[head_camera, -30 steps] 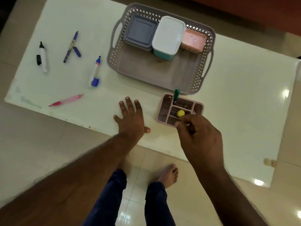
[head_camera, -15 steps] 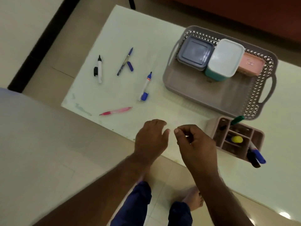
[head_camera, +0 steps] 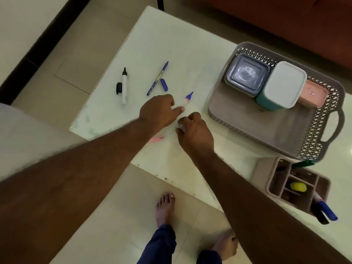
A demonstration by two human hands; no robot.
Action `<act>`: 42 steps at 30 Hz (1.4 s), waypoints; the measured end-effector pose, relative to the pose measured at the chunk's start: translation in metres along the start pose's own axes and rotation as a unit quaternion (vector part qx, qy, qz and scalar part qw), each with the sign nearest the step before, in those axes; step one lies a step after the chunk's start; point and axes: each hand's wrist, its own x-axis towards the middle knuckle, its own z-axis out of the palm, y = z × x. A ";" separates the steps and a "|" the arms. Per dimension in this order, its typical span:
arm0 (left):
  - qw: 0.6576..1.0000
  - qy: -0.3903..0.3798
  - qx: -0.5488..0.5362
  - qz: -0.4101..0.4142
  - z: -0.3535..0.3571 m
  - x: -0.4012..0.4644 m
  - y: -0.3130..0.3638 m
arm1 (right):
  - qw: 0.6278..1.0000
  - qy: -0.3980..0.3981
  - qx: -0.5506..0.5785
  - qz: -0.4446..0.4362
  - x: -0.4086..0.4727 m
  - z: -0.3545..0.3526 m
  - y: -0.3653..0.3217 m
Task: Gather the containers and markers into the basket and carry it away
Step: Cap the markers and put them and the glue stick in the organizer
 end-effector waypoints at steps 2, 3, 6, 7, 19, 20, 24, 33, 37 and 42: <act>0.999 -0.024 0.029 0.006 0.004 0.008 0.007 | 1.000 0.024 0.001 0.006 -0.005 0.004 0.004; 0.999 -0.030 0.039 0.006 0.006 0.009 0.010 | 0.999 0.029 0.009 0.014 -0.010 0.005 0.008; 0.998 -0.031 0.056 0.000 0.010 0.012 0.017 | 0.998 0.028 0.042 0.049 -0.029 0.002 0.017; 0.998 -0.034 0.056 -0.001 0.011 0.012 0.018 | 0.995 0.027 0.065 0.070 -0.037 0.000 0.020; 0.980 0.012 -0.108 0.167 -0.017 -0.122 0.021 | 0.864 0.088 0.465 0.171 -0.121 -0.122 0.052; 0.975 0.000 -0.114 0.193 -0.018 -0.135 0.031 | 0.857 0.095 0.480 0.164 -0.125 -0.134 0.058; 0.961 -0.032 -0.146 0.234 -0.019 -0.167 0.069 | 0.857 0.107 0.482 0.145 -0.143 -0.164 0.080; 0.954 -0.040 -0.144 0.260 -0.010 -0.184 0.113 | 0.842 0.124 0.503 0.150 -0.171 -0.184 0.112; 0.952 -0.050 -0.145 0.266 -0.009 -0.190 0.123 | 0.838 0.126 0.507 0.155 -0.177 -0.183 0.119; 0.951 -0.058 -0.146 0.267 -0.007 -0.196 0.133 | 0.845 0.110 0.500 0.153 -0.183 -0.182 0.124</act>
